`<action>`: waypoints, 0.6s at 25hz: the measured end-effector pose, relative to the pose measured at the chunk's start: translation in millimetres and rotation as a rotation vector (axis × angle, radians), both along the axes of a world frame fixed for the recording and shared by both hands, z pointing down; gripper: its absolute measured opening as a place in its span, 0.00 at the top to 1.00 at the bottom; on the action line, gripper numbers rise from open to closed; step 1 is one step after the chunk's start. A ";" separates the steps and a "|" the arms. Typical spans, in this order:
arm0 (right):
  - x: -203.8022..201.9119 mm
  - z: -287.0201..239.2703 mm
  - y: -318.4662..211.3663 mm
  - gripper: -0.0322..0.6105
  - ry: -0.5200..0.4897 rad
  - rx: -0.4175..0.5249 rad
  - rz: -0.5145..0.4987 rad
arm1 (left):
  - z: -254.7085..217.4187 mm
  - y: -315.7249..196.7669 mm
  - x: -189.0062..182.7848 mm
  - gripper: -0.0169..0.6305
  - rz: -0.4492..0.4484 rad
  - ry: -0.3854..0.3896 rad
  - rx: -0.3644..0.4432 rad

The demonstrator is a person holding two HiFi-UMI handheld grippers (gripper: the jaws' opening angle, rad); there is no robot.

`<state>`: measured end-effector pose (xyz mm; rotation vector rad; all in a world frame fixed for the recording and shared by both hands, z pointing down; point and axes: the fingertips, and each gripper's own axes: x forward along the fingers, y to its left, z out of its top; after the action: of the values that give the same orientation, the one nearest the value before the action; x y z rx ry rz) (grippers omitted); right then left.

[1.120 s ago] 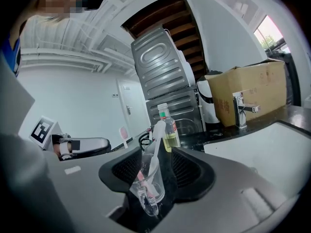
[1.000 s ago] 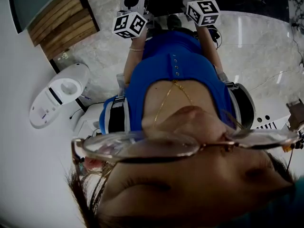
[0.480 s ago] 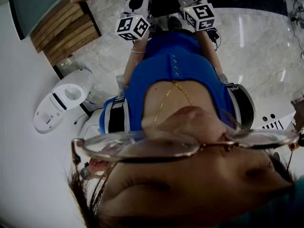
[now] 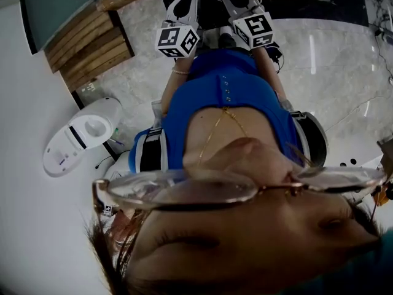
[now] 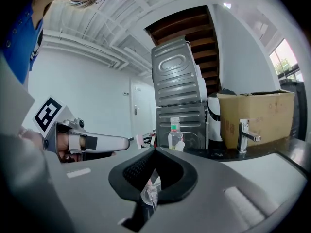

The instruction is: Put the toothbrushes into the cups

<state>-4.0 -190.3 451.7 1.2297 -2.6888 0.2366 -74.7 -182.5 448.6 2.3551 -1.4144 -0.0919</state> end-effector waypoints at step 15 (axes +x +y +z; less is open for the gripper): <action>-22.8 -68.2 -4.6 0.95 0.047 0.211 -0.068 | -57.1 -9.0 0.2 0.97 -0.011 -0.024 0.130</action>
<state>-26.8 -194.9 383.5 1.1772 -2.7652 -0.0874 -74.5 -191.5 391.5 2.4610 -1.4739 -0.1636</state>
